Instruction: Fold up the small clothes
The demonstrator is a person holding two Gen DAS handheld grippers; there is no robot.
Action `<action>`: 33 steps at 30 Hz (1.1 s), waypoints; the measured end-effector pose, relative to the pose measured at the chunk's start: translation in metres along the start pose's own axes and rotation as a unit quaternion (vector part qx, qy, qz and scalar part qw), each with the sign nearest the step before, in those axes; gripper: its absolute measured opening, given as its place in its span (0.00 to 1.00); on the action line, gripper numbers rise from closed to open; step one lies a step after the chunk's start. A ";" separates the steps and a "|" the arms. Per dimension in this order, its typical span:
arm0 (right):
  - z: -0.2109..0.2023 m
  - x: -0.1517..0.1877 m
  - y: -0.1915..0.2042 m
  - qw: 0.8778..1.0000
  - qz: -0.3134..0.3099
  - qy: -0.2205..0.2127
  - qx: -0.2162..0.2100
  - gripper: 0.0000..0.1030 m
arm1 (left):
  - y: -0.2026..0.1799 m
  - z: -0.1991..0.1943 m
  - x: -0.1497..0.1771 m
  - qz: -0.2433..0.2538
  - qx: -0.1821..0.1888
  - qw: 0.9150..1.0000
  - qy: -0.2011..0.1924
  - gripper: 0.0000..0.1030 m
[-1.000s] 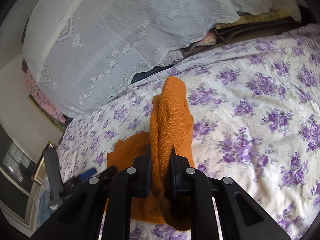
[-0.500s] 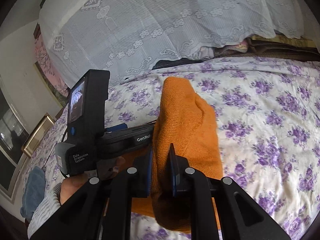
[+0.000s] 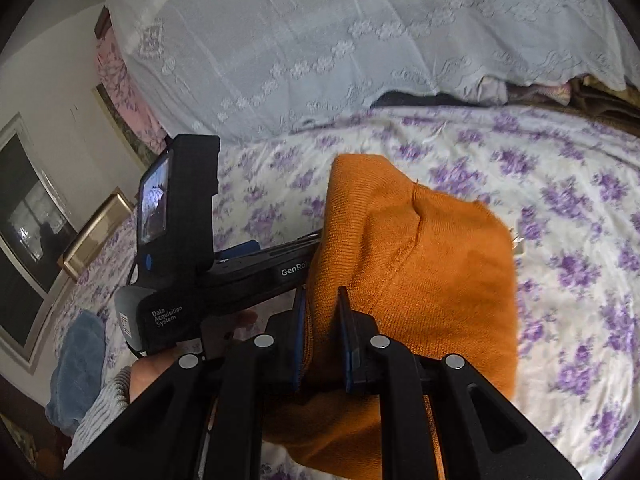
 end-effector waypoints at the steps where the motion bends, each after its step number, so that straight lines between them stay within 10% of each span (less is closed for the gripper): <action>1: 0.013 0.008 0.004 1.000 -0.010 0.019 0.008 0.15 | 0.007 0.005 0.004 -0.004 -0.006 1.000 0.006 0.90; 5: 0.047 0.037 0.007 0.997 -0.042 0.067 0.020 0.19 | 0.025 0.015 0.013 -0.017 -0.015 1.000 0.017 0.90; 15: -0.036 0.035 0.003 0.996 -0.079 -0.008 -0.036 0.36 | 0.020 -0.050 0.005 0.000 -0.007 0.999 -0.052 0.91; 18: -0.049 0.037 -0.016 0.998 -0.058 -0.018 -0.026 0.16 | 0.000 -0.058 0.007 0.035 -0.002 0.998 -0.061 0.92; 24: 0.010 0.085 -0.028 0.994 -0.079 0.078 -0.001 0.13 | -0.015 -0.007 0.050 0.090 -0.069 0.994 0.009 0.96; 33: 0.005 0.089 -0.028 0.996 -0.068 0.048 -0.023 0.12 | -0.015 -0.011 0.052 0.100 -0.084 0.991 -0.014 0.96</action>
Point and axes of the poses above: each gripper's, at about its wrist camera, not at the fingertips, and z roughly the way its jaws point, y to its left, x to its underside, the point moved 9 cm from there along z, roughly the way its jaws point, and after that the axes turned 9 degrees about x, right-handed, at the moved point
